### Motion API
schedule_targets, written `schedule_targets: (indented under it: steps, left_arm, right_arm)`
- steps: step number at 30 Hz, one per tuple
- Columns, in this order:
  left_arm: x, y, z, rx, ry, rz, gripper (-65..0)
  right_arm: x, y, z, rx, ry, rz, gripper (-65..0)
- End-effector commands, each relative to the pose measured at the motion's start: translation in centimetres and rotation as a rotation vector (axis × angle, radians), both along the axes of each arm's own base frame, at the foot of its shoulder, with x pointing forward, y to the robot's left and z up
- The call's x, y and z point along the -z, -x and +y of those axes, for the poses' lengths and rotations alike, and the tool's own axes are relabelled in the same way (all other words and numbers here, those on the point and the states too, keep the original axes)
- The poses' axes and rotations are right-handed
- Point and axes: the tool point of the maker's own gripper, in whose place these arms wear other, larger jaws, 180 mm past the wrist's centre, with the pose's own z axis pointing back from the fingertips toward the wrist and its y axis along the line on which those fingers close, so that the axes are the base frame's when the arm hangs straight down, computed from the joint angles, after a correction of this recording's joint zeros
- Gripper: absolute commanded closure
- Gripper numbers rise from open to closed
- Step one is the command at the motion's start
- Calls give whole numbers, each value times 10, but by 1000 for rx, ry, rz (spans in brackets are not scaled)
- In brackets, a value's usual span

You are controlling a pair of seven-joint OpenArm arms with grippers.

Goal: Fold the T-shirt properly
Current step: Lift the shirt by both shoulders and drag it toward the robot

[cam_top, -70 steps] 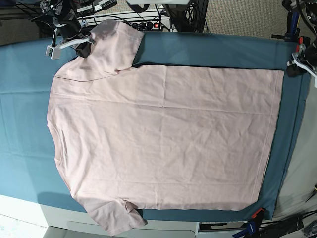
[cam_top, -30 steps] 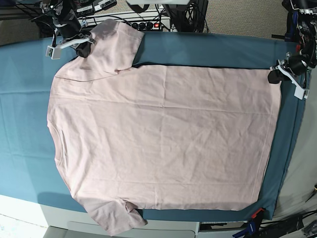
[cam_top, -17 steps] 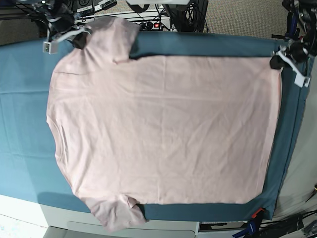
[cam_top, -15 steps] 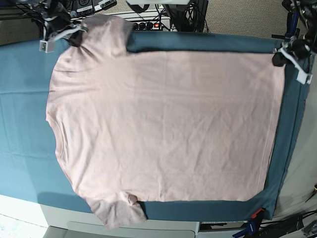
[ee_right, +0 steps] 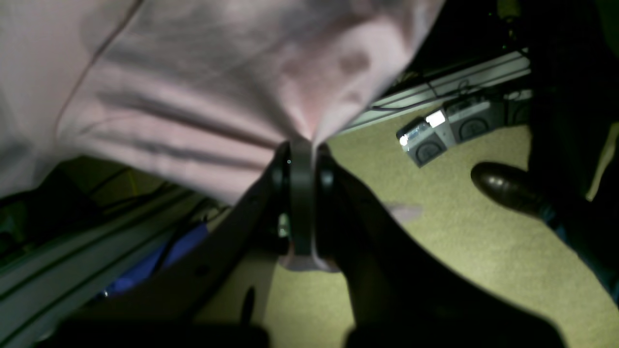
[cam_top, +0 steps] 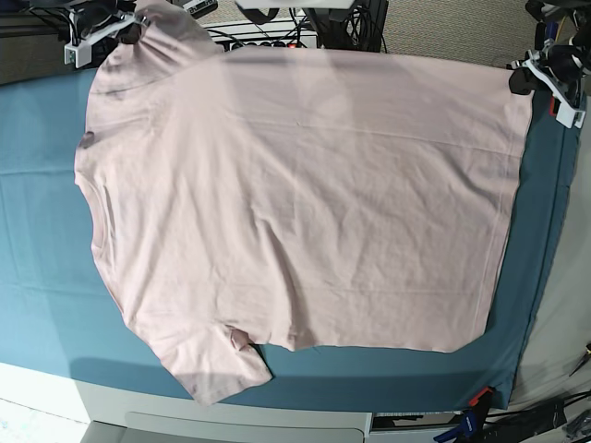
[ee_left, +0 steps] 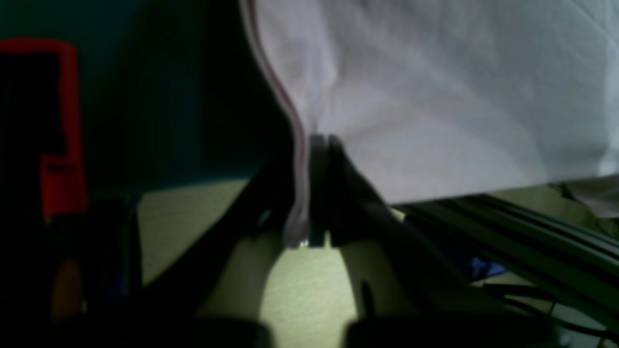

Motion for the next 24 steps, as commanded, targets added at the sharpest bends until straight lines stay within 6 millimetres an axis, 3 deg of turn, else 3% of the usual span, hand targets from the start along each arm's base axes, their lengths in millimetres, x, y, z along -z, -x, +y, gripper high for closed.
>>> schedule_targets:
  steps: [1, 13, 24]
  left_arm:
    - [-4, 2, 2, 7, -6, 5, 0]
    - [-18, 31, -38, 105, 8, 2, 0]
    - [-20, 50, -45, 129, 2, 39, 0]
  right_arm:
    - [-5, 5, -6, -2, 17, 10, 0]
    - [-4, 15, 6, -6, -52, 38, 0]
    - [-6, 35, 18, -27, -113, 78, 0]
